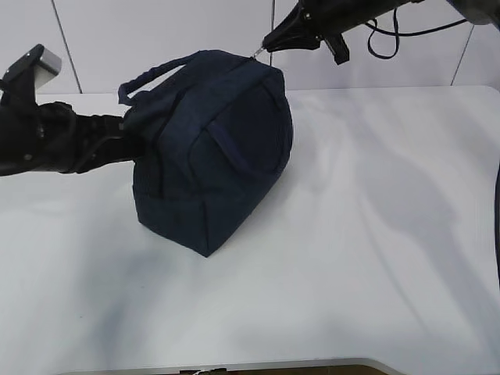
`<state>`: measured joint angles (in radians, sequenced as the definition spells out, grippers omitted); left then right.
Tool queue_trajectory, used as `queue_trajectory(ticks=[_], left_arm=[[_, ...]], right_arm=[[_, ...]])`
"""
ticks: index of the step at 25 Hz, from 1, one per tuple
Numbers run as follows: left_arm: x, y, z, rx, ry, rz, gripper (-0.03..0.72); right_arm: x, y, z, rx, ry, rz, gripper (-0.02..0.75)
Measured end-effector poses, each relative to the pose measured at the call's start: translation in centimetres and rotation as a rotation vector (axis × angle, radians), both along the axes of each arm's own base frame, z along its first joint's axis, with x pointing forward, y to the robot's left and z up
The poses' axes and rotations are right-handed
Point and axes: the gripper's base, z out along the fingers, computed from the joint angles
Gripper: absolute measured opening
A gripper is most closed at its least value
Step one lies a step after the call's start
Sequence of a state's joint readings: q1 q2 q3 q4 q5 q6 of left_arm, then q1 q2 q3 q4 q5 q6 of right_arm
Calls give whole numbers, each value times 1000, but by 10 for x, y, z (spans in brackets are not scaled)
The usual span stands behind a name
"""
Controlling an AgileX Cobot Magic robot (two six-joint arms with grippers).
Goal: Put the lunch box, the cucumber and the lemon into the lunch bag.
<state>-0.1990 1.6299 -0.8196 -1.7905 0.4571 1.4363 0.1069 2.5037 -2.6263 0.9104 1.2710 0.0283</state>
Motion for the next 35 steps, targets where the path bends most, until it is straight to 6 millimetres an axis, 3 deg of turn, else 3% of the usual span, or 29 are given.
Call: queue_trajectory(ticks=[10, 19, 35], left_arm=[[4, 11, -2, 26, 4, 69, -6], [5, 12, -2, 33, 6, 79, -6], [5, 14, -2, 38, 6, 89, -6]], right_arm=[[1, -3, -4, -24, 64, -52, 5], [2, -3, -9, 71, 308, -215, 5], [17, -7, -57, 72, 392, -249, 5]])
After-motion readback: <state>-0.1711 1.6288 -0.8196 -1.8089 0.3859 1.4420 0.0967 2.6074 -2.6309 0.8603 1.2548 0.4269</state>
